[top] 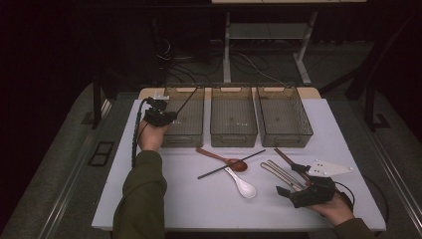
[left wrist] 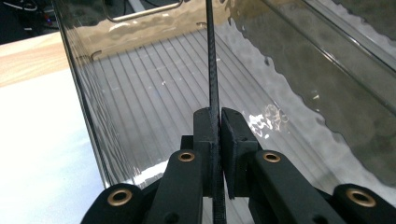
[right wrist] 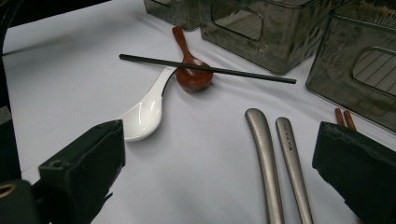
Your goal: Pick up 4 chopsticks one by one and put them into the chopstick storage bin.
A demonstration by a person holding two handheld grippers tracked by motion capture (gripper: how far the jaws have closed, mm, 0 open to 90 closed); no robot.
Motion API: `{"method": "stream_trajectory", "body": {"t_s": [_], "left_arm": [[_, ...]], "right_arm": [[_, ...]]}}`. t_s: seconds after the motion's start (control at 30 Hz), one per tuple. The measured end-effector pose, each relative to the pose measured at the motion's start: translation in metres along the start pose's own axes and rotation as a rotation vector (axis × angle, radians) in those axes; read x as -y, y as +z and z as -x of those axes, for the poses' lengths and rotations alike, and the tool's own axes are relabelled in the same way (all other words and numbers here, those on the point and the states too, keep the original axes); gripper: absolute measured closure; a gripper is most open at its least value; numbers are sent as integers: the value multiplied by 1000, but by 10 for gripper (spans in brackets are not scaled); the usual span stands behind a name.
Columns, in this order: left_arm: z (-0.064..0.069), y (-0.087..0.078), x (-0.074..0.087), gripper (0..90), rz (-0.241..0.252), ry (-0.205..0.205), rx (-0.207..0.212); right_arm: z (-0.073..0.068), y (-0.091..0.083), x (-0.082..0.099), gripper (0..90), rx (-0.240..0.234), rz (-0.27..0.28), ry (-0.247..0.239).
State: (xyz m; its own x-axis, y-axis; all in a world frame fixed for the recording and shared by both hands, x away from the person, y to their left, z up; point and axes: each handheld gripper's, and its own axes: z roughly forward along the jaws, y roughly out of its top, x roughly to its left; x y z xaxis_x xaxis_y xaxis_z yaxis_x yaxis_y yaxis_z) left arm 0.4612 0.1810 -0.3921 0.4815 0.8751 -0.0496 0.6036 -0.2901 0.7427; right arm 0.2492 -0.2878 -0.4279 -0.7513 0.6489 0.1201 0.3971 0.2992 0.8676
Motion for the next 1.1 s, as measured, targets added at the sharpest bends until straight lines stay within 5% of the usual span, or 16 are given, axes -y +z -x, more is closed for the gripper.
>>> {"method": "stream_trajectory", "body": {"t_s": [0.2, 0.33, 0.67, 0.93, 1.1], "left_arm": [[1, 2, 0, 842, -6, 1, 3], [2, 2, -1, 666, 22, -7, 4], [5, -3, -3, 530, 70, -2, 74], [10, -13, -6, 420, 88, 24, 153], [17, -21, -7, 368, 87, 83, 179]], "right_arm": [[0, 0, 0, 28, -1, 1, 0], [0, 0, 0, 27, -1, 0, -1], [0, 0, 0, 27, -2, 1, 0], [-1, 0, 0, 27, 0, 0, 1], [-1, 0, 0, 27, 2, -1, 2]]}}
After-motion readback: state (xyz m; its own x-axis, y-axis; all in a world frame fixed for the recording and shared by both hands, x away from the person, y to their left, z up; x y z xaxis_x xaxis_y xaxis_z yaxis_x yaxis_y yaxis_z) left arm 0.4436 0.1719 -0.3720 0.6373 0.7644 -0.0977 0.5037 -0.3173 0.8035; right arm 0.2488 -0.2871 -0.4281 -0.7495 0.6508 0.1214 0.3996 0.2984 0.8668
